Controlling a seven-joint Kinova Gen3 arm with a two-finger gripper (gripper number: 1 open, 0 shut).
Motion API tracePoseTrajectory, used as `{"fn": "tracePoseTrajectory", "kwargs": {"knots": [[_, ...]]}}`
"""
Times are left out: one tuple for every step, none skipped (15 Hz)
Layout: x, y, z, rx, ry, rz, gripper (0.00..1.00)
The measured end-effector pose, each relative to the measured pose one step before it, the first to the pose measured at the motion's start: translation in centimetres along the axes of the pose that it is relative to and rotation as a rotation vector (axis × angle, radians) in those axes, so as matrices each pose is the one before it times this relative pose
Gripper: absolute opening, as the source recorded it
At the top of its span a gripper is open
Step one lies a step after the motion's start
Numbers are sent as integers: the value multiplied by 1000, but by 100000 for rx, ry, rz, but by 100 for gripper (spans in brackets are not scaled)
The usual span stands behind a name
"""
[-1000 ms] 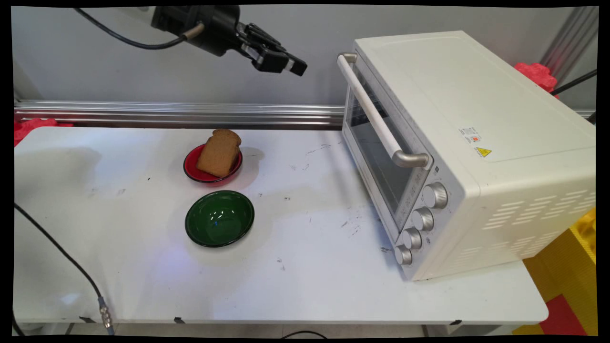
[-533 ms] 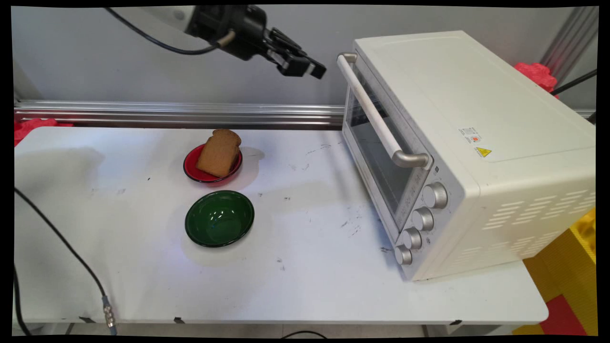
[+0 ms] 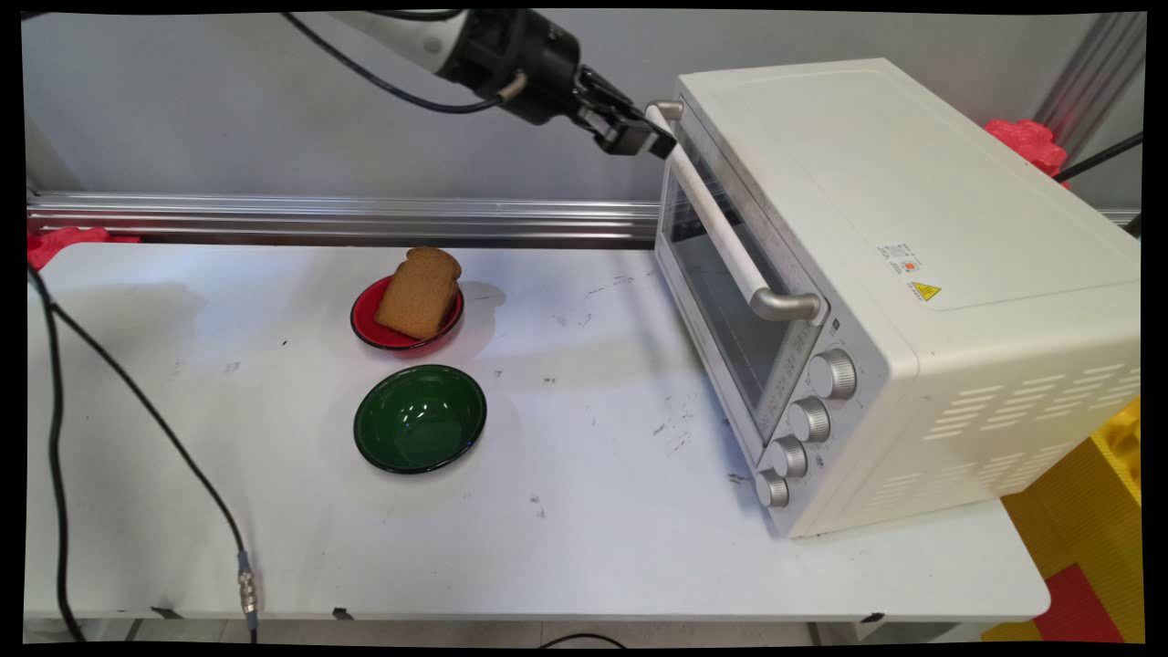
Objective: Open the oven
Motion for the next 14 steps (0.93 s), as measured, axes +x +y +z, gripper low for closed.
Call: {"fn": "tracePoseTrajectory", "kwargs": {"knots": [[201, -107, 680, -281, -60, 112, 0], [214, -125, 778, -308, -64, 159, 0], [193, -118, 743, -333, -105, 139, 0], [146, -98, 594, -242, -104, 92, 0], [120, -122, 648, -211, -207, 48, 0], [113, -91, 616, -173, -192, 19, 0], [68, -79, 503, -130, -188, -65, 0], [66, -68, 562, -169, -177, -119, 0], [84, -56, 650, -274, -208, -141, 0], [40, -43, 396, -166, -120, -118, 0], [82, -64, 534, -195, -122, -135, 0], [57, -92, 483, -96, -261, -95, 0], [32, -94, 369, -13, -278, -36, 0], [-21, -141, 365, 86, -566, -43, 0]]}}
